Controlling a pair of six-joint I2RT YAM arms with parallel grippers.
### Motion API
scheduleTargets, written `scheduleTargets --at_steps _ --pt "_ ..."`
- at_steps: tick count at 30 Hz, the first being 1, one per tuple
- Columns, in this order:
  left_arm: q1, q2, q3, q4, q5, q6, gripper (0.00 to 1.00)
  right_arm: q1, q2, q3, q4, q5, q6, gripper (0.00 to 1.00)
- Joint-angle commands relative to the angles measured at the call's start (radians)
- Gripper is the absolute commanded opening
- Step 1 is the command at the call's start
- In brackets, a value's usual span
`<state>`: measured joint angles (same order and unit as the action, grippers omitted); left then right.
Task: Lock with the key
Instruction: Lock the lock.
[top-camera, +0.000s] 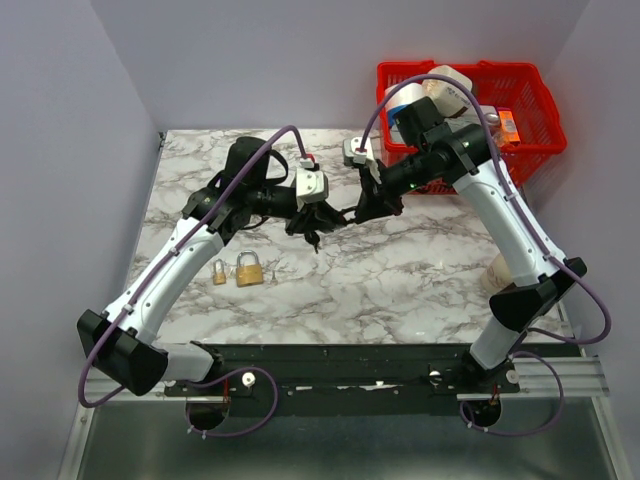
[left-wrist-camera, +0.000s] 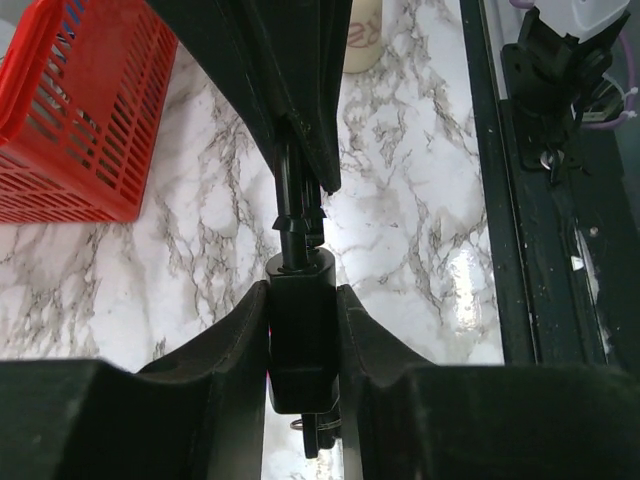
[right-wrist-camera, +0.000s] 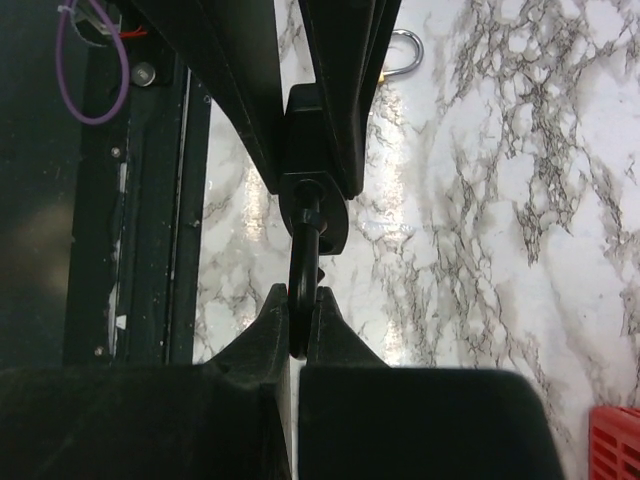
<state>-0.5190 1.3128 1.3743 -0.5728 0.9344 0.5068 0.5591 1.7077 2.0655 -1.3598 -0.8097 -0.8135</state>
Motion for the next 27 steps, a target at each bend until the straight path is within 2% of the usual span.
scheduleTargets --at_steps 1,2,4,5,6,7,8,10,11,12,13,14,16,17,19,21,22,23,25,27 --pt "-0.007 0.003 0.0 0.025 0.01 -0.025 0.04 0.007 -0.011 0.054 0.027 -0.037 0.022 0.01" --pt "-0.006 0.005 -0.001 0.036 0.011 -0.036 0.0 0.007 -0.011 0.057 0.037 -0.04 0.03 0.01" --pt "-0.003 -0.003 -0.012 0.066 0.017 -0.079 0.0 0.005 -0.01 0.061 0.054 -0.036 0.065 0.01" --pt "0.013 -0.004 -0.018 0.111 0.024 -0.138 0.0 0.005 -0.01 0.061 0.079 -0.033 0.08 0.07" --pt "0.023 -0.007 -0.033 0.143 0.03 -0.178 0.0 0.005 -0.011 0.061 0.093 -0.019 0.118 0.16" --pt "0.04 -0.017 -0.043 0.181 0.04 -0.232 0.0 0.005 -0.011 0.059 0.106 -0.014 0.138 0.39" --pt "0.075 -0.02 -0.053 0.285 0.073 -0.349 0.0 -0.001 -0.011 0.062 0.129 -0.013 0.155 0.54" --pt "0.111 -0.027 -0.087 0.41 0.09 -0.492 0.0 -0.017 -0.023 0.053 0.169 -0.02 0.236 0.82" --pt "0.128 -0.032 -0.101 0.551 0.104 -0.56 0.0 -0.04 -0.031 0.044 0.218 -0.028 0.266 0.89" --pt "0.155 -0.038 -0.127 0.629 0.104 -0.694 0.0 -0.054 -0.04 0.029 0.243 -0.051 0.314 0.94" --pt "0.166 -0.046 -0.138 0.695 0.1 -0.749 0.0 -0.067 -0.048 0.019 0.267 -0.065 0.341 0.99" --pt "0.177 -0.047 -0.149 0.826 0.098 -0.813 0.0 -0.095 -0.066 0.009 0.321 -0.083 0.364 0.99" --pt "0.195 -0.049 -0.173 0.946 0.08 -0.968 0.0 -0.122 -0.091 -0.054 0.388 -0.143 0.451 0.99" --pt "0.198 -0.049 -0.176 1.046 0.064 -1.016 0.0 -0.14 -0.12 -0.083 0.474 -0.157 0.488 0.99" --pt "0.206 -0.041 -0.179 1.128 -0.003 -1.147 0.0 -0.146 -0.155 -0.192 0.569 -0.178 0.601 0.99" --pt "0.208 -0.041 -0.176 1.165 -0.084 -1.206 0.0 -0.146 -0.215 -0.284 0.75 -0.116 0.759 0.99" --pt "0.208 -0.049 -0.178 1.168 -0.191 -1.253 0.0 -0.146 -0.232 -0.326 0.818 -0.091 0.804 0.99" --pt "0.208 -0.052 -0.181 1.174 -0.236 -1.283 0.0 -0.146 -0.252 -0.4 0.923 -0.073 0.845 0.97" --pt "0.208 -0.05 -0.173 1.144 -0.365 -1.323 0.0 -0.145 -0.287 -0.462 1.028 -0.023 0.945 0.92" --pt "0.208 -0.047 -0.188 1.183 -0.402 -1.41 0.0 -0.142 -0.295 -0.514 1.143 -0.046 1.028 0.89"
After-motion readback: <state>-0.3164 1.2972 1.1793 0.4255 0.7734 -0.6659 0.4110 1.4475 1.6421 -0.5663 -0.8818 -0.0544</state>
